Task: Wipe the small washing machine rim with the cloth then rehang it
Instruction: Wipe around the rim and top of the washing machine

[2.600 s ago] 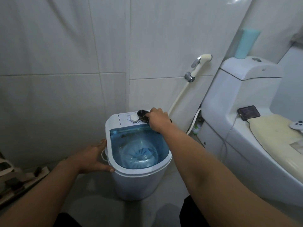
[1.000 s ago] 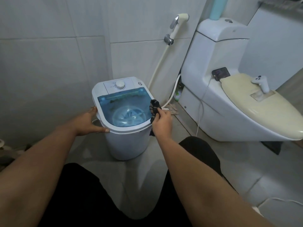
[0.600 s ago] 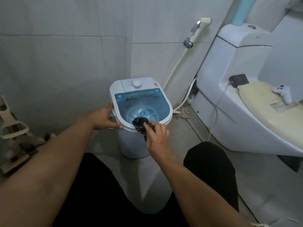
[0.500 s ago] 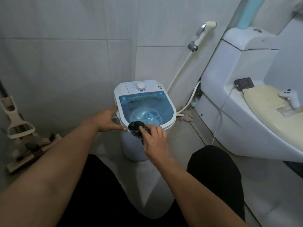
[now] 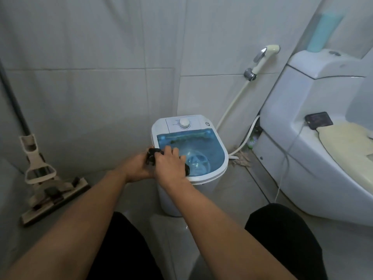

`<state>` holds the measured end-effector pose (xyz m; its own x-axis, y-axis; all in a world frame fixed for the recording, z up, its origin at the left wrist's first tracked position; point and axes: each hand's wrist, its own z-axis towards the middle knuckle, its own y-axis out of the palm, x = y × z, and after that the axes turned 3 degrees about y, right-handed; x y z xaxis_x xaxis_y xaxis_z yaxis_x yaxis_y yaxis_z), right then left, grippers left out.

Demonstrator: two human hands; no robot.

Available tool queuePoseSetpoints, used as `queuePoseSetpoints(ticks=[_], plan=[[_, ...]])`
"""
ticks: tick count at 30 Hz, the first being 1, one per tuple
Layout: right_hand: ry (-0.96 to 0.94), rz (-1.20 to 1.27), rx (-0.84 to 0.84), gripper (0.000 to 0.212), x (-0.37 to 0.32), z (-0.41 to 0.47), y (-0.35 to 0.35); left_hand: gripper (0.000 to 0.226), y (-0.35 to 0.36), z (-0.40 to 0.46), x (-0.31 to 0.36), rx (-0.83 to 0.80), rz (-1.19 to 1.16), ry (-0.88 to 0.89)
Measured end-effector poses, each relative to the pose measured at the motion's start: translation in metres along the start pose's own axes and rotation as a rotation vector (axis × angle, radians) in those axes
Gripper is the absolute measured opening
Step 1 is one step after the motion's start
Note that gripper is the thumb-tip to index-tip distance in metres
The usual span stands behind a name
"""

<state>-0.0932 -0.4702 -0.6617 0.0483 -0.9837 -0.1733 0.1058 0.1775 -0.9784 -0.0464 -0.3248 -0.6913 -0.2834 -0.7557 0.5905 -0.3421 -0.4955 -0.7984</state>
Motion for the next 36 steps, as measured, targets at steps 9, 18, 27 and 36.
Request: queuePoseSetpoints(ticks=[9,18,27,36], plan=[[0.068,0.002,-0.003,0.027,-0.009,0.050,-0.004,0.107,0.000,0.000,0.003,0.002,-0.086,0.033],[0.188,0.015,-0.055,0.031,0.010,0.076,-0.016,0.098,-0.002,0.000,0.011,-0.045,-0.122,0.033],[0.258,-0.066,-0.087,0.034,0.061,0.082,-0.034,0.122,0.002,0.007,0.010,-0.038,-0.027,0.033],[0.397,-0.054,-0.107,0.042,0.119,0.092,-0.041,0.116,0.008,0.004,0.005,-0.020,-0.066,0.048]])
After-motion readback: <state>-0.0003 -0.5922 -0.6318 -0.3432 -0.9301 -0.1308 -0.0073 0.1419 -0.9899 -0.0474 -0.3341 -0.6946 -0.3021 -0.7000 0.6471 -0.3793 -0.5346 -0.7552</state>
